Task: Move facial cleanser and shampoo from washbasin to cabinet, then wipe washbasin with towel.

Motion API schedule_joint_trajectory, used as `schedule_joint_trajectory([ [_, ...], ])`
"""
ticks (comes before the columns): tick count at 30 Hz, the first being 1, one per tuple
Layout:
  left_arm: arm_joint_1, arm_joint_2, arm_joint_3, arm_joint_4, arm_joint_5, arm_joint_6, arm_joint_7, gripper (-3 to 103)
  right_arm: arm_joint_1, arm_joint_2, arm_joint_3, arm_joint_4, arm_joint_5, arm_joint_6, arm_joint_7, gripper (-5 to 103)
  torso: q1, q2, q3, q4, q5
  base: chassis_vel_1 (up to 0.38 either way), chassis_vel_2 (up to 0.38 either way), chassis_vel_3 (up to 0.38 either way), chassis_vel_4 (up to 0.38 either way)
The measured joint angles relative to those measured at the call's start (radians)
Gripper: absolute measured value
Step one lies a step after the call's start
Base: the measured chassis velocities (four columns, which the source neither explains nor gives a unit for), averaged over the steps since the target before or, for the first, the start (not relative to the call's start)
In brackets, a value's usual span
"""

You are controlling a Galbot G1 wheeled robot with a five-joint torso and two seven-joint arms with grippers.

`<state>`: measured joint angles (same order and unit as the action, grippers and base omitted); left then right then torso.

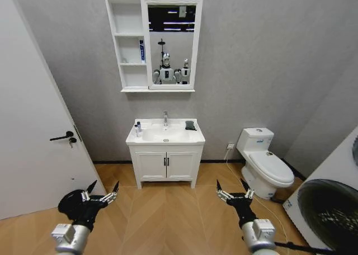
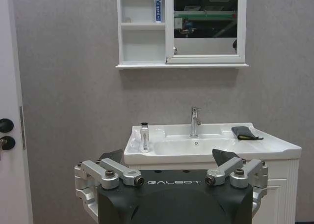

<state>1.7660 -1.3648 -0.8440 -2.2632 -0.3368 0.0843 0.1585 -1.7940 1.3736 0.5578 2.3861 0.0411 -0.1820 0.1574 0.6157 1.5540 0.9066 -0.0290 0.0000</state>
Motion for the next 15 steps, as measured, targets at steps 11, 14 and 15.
schedule_joint_trajectory([
  [11,0.011,-0.006,0.011,0.007,0.014,-0.02,0.001,100,-0.01,0.009,-0.001,0.004,-0.018,0.004,-0.003,100,0.0,0.0,0.0,0.0,0.0,0.0,0.0,0.0,0.0],
  [14,0.013,-0.008,0.011,0.011,0.017,-0.029,0.002,100,-0.011,0.012,-0.001,0.006,-0.024,0.004,-0.007,100,0.0,0.0,0.0,0.0,-0.0001,0.0,0.0,0.0,0.0],
  [15,0.016,-0.008,0.011,0.011,0.017,-0.033,0.002,100,-0.013,0.014,0.0,0.011,-0.026,-0.004,-0.01,100,0.0,0.0,0.0,0.0,-0.0001,0.0,0.0,0.0,0.0],
])
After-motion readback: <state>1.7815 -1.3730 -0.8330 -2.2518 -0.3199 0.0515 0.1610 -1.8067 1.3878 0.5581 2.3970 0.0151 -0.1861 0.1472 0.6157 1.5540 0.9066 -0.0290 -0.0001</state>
